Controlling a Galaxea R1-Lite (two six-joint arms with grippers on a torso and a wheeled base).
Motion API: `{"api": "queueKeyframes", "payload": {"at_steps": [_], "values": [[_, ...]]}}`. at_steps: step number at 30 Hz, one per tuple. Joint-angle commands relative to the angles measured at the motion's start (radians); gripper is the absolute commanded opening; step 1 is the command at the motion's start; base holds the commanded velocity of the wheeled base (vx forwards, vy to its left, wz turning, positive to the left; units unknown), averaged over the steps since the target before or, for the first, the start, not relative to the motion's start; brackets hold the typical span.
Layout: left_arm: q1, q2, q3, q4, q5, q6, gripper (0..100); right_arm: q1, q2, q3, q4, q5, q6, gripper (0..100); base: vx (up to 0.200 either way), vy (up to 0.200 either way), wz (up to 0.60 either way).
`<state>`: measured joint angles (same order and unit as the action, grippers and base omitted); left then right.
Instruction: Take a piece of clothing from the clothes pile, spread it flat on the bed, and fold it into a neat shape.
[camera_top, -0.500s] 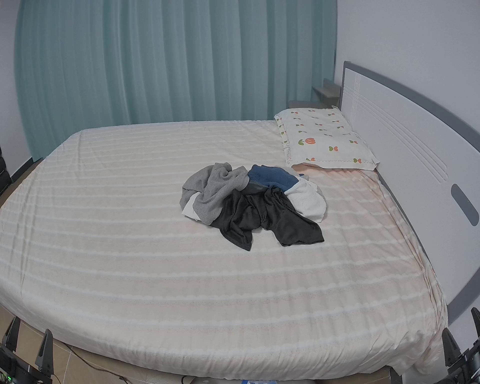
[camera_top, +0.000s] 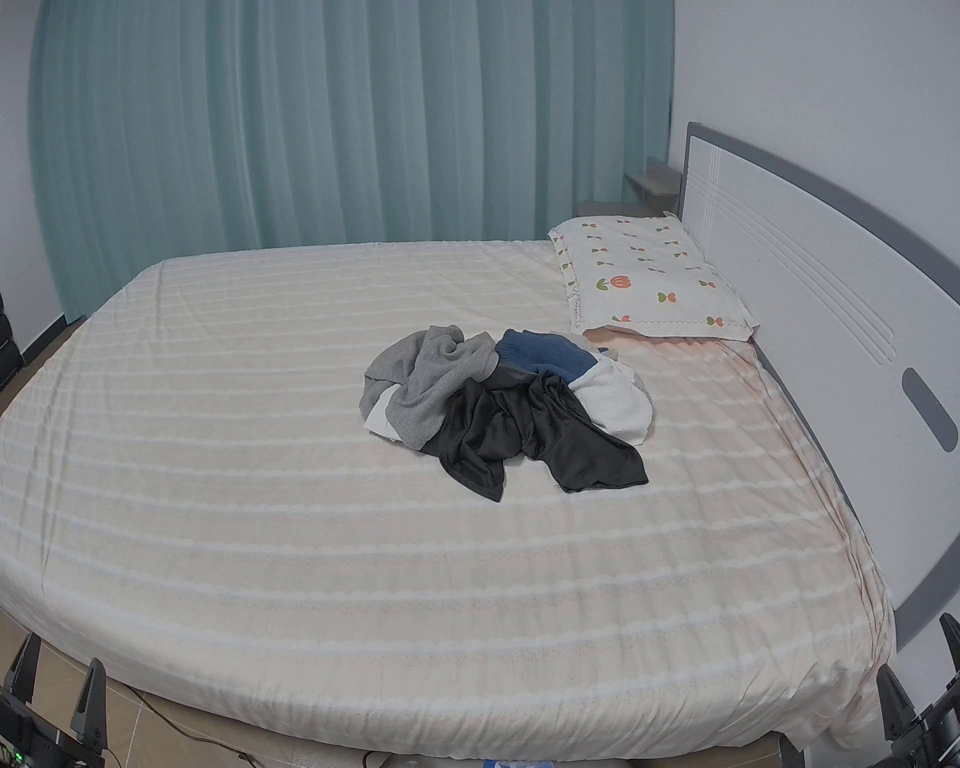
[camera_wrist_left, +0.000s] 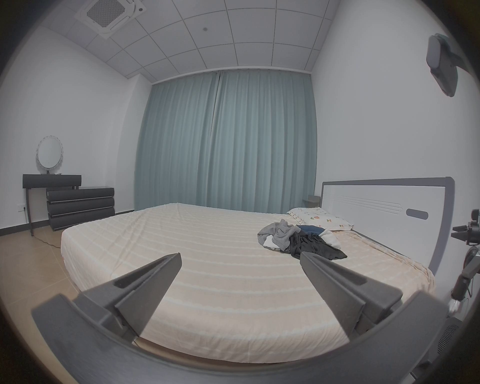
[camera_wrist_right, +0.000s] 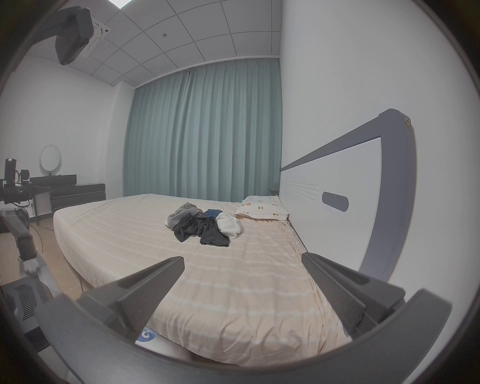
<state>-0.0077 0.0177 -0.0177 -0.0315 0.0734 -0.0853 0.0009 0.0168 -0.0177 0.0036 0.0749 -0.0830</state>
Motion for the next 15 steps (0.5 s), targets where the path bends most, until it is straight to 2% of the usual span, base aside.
{"api": "queueKeyframes", "payload": {"at_steps": [1,10,11,12,13,14,15], "values": [[0.000,-0.010,0.018,-0.001,0.000,-0.001,100,0.004,-0.015,0.010,0.007,-0.003,-0.001,100,0.000,0.000,0.00],[0.000,-0.010,0.018,0.001,0.000,-0.001,100,0.005,-0.012,0.004,-0.007,0.000,0.002,100,0.000,0.000,0.00],[0.000,-0.010,0.018,-0.001,0.000,-0.001,100,0.014,0.091,-0.191,-0.034,0.008,0.092,100,0.000,0.000,0.00],[0.000,-0.010,0.018,-0.001,0.000,-0.001,100,0.018,0.129,-0.245,-0.040,0.008,0.123,100,0.000,0.000,0.00],[0.000,-0.010,0.018,-0.001,0.000,-0.001,100,0.030,0.261,-0.462,-0.051,0.002,0.269,100,0.000,0.000,0.00],[0.000,-0.010,0.018,-0.001,0.000,-0.001,100,0.030,0.261,-0.462,-0.051,0.002,0.269,100,0.000,0.000,0.00],[0.000,-0.010,0.018,-0.001,0.000,-0.001,100,0.047,0.299,-0.521,-0.022,0.020,0.166,100,0.000,0.000,0.00]]}}
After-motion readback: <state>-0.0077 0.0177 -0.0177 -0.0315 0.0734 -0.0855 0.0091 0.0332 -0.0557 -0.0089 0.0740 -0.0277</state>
